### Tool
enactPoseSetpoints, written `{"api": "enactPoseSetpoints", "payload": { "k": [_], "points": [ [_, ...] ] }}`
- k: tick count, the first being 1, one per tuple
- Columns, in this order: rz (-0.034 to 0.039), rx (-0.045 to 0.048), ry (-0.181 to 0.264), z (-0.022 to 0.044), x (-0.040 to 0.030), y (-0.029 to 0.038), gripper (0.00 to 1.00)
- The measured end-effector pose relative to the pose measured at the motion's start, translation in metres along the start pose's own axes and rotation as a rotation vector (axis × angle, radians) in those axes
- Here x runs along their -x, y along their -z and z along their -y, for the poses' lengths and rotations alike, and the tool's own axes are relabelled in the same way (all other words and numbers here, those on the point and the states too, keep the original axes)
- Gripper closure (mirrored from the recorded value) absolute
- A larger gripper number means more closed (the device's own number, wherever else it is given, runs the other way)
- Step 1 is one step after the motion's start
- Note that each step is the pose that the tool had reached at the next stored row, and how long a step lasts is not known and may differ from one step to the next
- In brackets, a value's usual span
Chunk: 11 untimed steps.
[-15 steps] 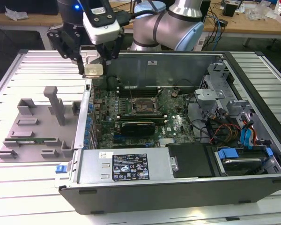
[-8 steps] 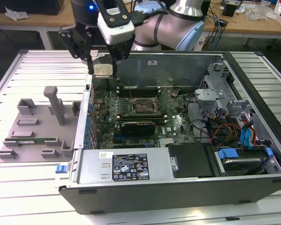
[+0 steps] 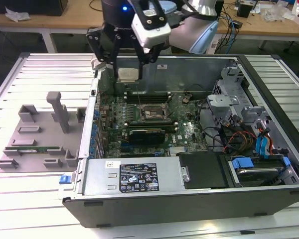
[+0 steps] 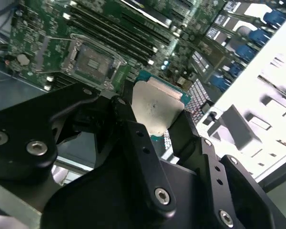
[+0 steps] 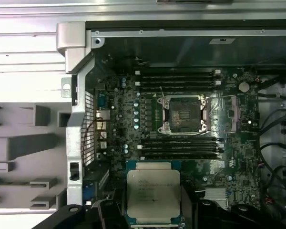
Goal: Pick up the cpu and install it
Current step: 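Pick up the cpu and move it towards the insertion slot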
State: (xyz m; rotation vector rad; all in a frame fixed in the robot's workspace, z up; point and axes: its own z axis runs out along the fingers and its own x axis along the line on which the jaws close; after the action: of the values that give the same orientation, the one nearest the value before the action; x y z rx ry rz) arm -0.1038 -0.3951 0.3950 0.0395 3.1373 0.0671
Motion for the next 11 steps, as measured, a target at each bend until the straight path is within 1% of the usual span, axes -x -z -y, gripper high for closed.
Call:
{"api": "enactPoseSetpoints", "payload": {
  "k": [3,4,5,9,11],
  "points": [
    [-0.0001,-0.0001,0.000,-0.0003,0.0141,0.0000,0.45],
    [-0.0001,-0.0001,0.000,-0.0005,0.0213,-0.0001,0.45],
    [0.0000,-0.0001,0.000,-0.0006,0.0259,0.0000,0.45],
    [0.0000,0.0000,0.000,-0.0006,0.0270,-0.0002,0.45],
    [-0.0001,-0.0002,0.000,-0.0006,0.0273,-0.0019,0.45]
  ]
}}
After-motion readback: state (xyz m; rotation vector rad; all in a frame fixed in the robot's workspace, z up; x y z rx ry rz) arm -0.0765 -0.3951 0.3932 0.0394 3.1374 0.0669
